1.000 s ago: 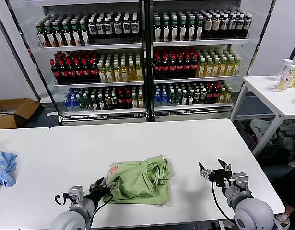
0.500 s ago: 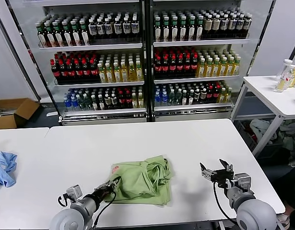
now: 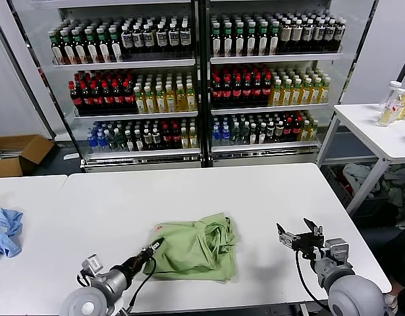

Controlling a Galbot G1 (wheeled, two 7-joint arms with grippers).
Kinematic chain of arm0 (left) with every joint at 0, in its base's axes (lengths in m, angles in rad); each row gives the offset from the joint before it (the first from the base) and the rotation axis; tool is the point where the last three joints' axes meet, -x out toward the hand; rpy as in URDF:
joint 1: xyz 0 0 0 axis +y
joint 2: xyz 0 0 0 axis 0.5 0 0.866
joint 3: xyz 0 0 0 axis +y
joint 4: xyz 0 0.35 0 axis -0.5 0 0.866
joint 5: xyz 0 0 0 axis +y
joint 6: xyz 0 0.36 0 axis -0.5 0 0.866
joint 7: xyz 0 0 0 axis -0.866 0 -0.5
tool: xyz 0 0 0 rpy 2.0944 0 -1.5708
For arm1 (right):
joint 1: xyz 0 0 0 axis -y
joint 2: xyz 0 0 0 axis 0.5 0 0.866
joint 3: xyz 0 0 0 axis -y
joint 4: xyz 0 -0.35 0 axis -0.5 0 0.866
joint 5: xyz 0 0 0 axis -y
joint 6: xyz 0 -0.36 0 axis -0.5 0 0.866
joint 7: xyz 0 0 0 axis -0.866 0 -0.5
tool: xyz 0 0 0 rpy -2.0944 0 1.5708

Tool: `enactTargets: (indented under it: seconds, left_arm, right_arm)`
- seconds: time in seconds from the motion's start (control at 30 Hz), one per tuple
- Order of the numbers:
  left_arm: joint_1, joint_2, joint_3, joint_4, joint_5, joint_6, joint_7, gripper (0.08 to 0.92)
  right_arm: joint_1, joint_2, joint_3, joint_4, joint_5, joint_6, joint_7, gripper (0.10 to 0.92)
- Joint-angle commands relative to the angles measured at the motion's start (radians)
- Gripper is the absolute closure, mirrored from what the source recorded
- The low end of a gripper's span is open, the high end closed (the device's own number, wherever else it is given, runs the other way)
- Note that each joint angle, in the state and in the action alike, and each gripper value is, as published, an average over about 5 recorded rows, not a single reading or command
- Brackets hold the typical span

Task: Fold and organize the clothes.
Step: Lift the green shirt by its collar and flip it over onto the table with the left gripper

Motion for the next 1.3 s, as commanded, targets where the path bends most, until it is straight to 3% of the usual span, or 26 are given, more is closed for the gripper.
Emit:
enactTargets:
  seconds: [0.03, 0.33, 0.53, 0.73, 0.93, 1.03, 1.3]
  left_arm:
    - [0.036, 0.01, -0.238, -0.06, -0.169, -0.004, 0.001, 0.891]
    - [0.049, 0.238, -0.647, -0.094, -0.04, 0.037, 0.047, 0.891]
    - [0.037, 0.346, -0.714, -0.115, 0.187, 0.058, 0.124, 0.891]
    - [0.043, 0.325, -0.431, -0.204, 0.678, 0.013, 0.211, 0.891]
    - [0.04, 0.28, 0.018, -0.044, 1.292, -0.138, 0.26, 0.891]
    - [0.002, 0.271, 0.144, 0.004, 1.389, -0.166, 0.267, 0.891]
    - [-0.17, 0.25, 0.327, -0.054, 1.396, -0.14, 0.3, 0.891]
  right_arm:
    - [-0.003, -0.001, 0.006, 0.003, 0.003, 0.002, 0.0, 0.202]
    - [0.015, 0.004, -0.012, 0.006, 0.009, 0.007, -0.002, 0.203]
    - [0.03, 0.002, -0.025, 0.004, 0.014, 0.01, -0.003, 0.203]
    - [0.03, -0.006, -0.025, 0.0, 0.018, 0.014, -0.006, 0.202]
    - [0.027, -0.011, -0.022, -0.009, 0.016, 0.021, -0.01, 0.203]
    - [0.027, -0.012, -0.02, -0.011, 0.016, 0.023, -0.01, 0.203]
    - [0.018, -0.006, -0.018, -0.005, 0.012, 0.023, -0.01, 0.203]
